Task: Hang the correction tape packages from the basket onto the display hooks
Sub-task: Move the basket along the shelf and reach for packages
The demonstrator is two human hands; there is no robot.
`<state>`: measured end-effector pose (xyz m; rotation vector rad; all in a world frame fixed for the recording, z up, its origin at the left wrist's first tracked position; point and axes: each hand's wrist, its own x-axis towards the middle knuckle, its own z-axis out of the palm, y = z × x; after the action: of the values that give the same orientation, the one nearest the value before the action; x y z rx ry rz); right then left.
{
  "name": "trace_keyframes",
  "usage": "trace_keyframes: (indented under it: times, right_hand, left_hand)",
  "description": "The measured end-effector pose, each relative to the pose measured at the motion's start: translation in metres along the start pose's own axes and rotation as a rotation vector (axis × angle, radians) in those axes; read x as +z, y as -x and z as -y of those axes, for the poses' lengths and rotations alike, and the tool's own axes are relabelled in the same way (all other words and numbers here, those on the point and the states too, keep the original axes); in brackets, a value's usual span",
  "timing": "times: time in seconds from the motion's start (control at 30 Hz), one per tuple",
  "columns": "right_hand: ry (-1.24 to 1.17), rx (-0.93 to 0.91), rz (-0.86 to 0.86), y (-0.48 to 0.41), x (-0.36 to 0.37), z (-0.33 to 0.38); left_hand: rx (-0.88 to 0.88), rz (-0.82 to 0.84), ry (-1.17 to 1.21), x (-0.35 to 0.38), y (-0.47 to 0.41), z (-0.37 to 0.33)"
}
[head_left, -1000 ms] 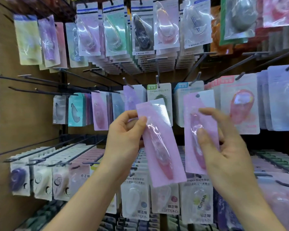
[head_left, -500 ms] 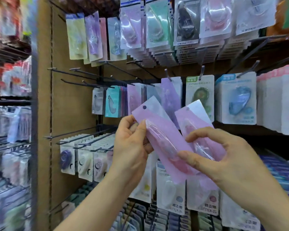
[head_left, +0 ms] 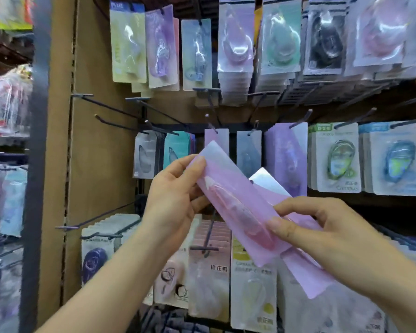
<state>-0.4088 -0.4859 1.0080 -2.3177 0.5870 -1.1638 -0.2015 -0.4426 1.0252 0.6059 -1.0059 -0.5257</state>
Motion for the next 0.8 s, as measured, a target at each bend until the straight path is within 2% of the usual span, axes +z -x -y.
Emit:
trace_keyframes:
  times: [0.17, 0.37, 0.53, 0.6, 0.7, 0.8]
  right_hand:
    - [0.038, 0.018, -0.035, -0.016, 0.026, 0.015]
    - [-0.029, 0.077, -0.098, -0.042, 0.053, 0.029]
    - [-0.168, 0.148, -0.139, -0.057, 0.064, 0.025]
    - [-0.199, 0.163, -0.121, -0.058, 0.066, 0.02]
    - [-0.257, 0.196, -0.088, -0.057, 0.065, 0.018]
    - [-0.288, 0.213, -0.039, -0.057, 0.061, 0.022]
  left_hand:
    - [0.04, 0.083, -0.134, -0.011, -0.038, -0.022]
    - [0.388, 0.133, -0.473, -0.003, -0.085, -0.045]
    - [0.559, 0.145, -0.723, -0.002, -0.106, -0.046]
    - [0.485, 0.156, -0.713, -0.002, -0.107, -0.049]
    - [0.201, 0.193, -0.553, 0.0, -0.108, -0.053]
    - [0.017, 0.181, -0.418, 0.003, -0.108, -0.055]
